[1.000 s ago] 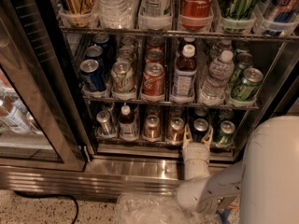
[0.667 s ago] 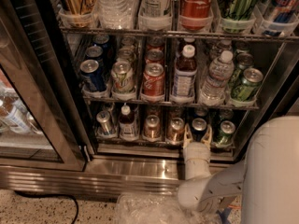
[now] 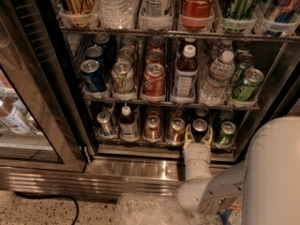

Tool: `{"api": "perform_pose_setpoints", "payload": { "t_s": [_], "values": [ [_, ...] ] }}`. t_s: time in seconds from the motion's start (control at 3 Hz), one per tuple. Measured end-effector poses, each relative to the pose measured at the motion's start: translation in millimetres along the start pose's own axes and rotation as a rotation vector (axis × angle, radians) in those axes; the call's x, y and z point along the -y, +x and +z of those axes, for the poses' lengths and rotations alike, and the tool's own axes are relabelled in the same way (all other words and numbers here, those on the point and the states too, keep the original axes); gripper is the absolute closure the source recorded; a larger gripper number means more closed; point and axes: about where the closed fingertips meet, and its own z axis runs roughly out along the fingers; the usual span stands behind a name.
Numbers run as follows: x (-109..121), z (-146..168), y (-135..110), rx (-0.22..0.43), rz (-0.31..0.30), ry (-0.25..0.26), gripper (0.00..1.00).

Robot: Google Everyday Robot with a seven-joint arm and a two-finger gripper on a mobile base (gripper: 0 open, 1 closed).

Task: Pick pepsi can from bottom shelf of fridge

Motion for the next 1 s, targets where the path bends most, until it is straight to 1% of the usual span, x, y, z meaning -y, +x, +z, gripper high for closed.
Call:
{"api": "perform_pose_setpoints", "payload": {
  "t_s": [0.33,0.67,1.0],
  "values": [
    [1.1,0.1,-0.3,0.000,0.000,0.000,1.00],
    [5.7,-1.1,-25.7,0.026,0.025,-0.018,1.00],
    [7.5,-10.4,-64.4,0.093,0.049,-0.059,1.00]
  ]
}}
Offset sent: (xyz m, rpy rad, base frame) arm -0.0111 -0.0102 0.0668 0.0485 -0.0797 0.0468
